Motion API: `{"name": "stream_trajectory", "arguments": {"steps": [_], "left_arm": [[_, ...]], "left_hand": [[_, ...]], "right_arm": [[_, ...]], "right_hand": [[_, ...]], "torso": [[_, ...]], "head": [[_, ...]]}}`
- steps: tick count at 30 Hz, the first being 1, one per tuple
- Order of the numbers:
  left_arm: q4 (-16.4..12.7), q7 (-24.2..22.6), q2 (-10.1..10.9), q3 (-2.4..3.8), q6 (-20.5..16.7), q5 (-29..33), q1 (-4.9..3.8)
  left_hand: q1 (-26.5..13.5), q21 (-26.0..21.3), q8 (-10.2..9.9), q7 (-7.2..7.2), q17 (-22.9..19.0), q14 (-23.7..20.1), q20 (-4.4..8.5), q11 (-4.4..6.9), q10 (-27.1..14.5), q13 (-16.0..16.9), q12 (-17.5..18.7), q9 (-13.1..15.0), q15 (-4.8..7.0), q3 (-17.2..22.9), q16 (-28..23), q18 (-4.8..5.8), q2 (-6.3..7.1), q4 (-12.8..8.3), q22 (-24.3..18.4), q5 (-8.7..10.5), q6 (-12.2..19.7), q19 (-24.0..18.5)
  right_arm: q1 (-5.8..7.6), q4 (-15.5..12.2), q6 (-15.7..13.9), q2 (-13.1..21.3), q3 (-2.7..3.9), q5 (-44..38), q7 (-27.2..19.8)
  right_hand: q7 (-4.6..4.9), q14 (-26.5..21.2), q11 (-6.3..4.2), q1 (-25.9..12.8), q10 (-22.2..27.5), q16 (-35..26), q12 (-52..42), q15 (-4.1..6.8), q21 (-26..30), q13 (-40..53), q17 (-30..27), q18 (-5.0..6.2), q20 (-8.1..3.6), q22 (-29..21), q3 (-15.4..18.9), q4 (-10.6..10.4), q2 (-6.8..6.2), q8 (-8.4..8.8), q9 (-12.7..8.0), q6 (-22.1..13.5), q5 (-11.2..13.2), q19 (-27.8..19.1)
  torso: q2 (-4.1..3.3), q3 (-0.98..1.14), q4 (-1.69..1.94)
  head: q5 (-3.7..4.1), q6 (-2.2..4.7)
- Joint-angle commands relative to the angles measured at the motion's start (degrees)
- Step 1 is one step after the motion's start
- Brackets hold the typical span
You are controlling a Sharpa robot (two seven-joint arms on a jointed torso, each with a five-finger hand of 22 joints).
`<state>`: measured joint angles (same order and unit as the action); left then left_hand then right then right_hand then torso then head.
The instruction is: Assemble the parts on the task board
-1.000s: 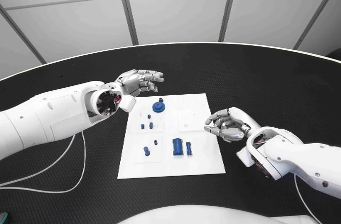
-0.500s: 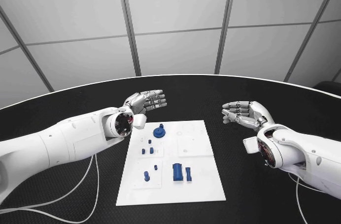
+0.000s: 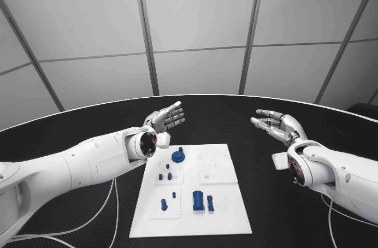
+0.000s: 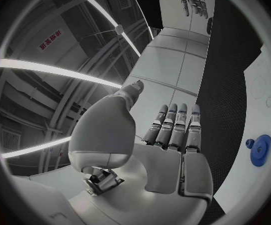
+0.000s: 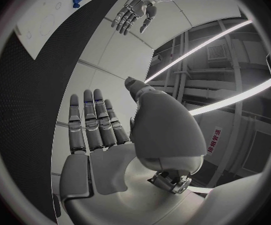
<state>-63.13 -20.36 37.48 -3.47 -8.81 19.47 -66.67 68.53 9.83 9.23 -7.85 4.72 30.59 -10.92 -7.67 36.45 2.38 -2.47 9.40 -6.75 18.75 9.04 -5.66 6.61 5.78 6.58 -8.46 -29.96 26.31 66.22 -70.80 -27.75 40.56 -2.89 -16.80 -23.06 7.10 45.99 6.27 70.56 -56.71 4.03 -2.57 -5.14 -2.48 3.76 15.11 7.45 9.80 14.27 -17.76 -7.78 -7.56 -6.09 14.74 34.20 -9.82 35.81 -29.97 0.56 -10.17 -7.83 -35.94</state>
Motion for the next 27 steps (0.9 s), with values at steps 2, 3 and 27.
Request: {"name": "stream_trajectory", "arguments": {"steps": [2,3,27], "left_arm": [[-1.34,-0.47,0.35,0.17,-1.77,-0.98,0.33],[-1.90,-0.67,0.50,0.24,-2.50,-1.38,0.46],[-26.45,-9.31,7.11,3.42,-34.82,-19.20,6.42]], "left_hand": [[-23.64,-9.83,-9.23,7.85,-4.72,-30.59,10.92,7.67,-36.45,-2.38,2.47,-9.40,6.75,-18.75,-9.04,5.66,-6.61,-5.78,-6.58,8.46,29.96,-26.31],[-25.38,-9.83,-9.23,7.85,-4.72,-30.59,10.92,7.67,-36.45,-2.38,2.47,-9.40,6.75,-18.75,-9.04,5.66,-6.61,-5.78,-6.58,8.46,29.96,-26.31],[-68.53,-9.83,-9.23,7.85,-4.72,-30.59,10.92,7.67,-36.45,-2.38,2.47,-9.40,6.75,-18.75,-9.04,5.66,-6.61,-5.78,-6.58,8.46,29.96,-26.31]], "right_arm": [[-0.56,-1.77,-1.50,0.37,0.27,1.54,-0.62],[-0.80,-2.52,-2.15,0.54,0.38,2.20,-0.89],[-6.06,-19.16,-16.37,4.13,2.89,16.80,-6.74]], "right_hand": [[-7.10,-45.99,-6.27,-24.73,56.71,-4.03,2.57,5.14,2.48,-3.76,-15.11,-7.45,-9.80,-14.27,17.76,7.78,7.56,6.09,-14.74,-34.20,9.82,-35.81],[-7.10,-45.99,-6.27,-26.49,56.71,-4.03,2.57,5.14,2.48,-3.76,-15.11,-7.45,-9.80,-14.27,17.76,7.78,7.56,6.09,-14.74,-34.20,9.82,-35.81],[-7.10,-45.99,-6.27,-70.56,56.71,-4.03,2.57,5.14,2.48,-3.76,-15.11,-7.45,-9.80,-14.27,17.76,7.78,7.56,6.09,-14.74,-34.20,9.82,-35.81]], "torso": [[-0.16,-0.05,1.01],[-0.20,-0.07,1.39],[-1.22,-0.56,10.17]], "head": [[0.81,0.10],[1.10,0.16],[7.83,1.56]]}}
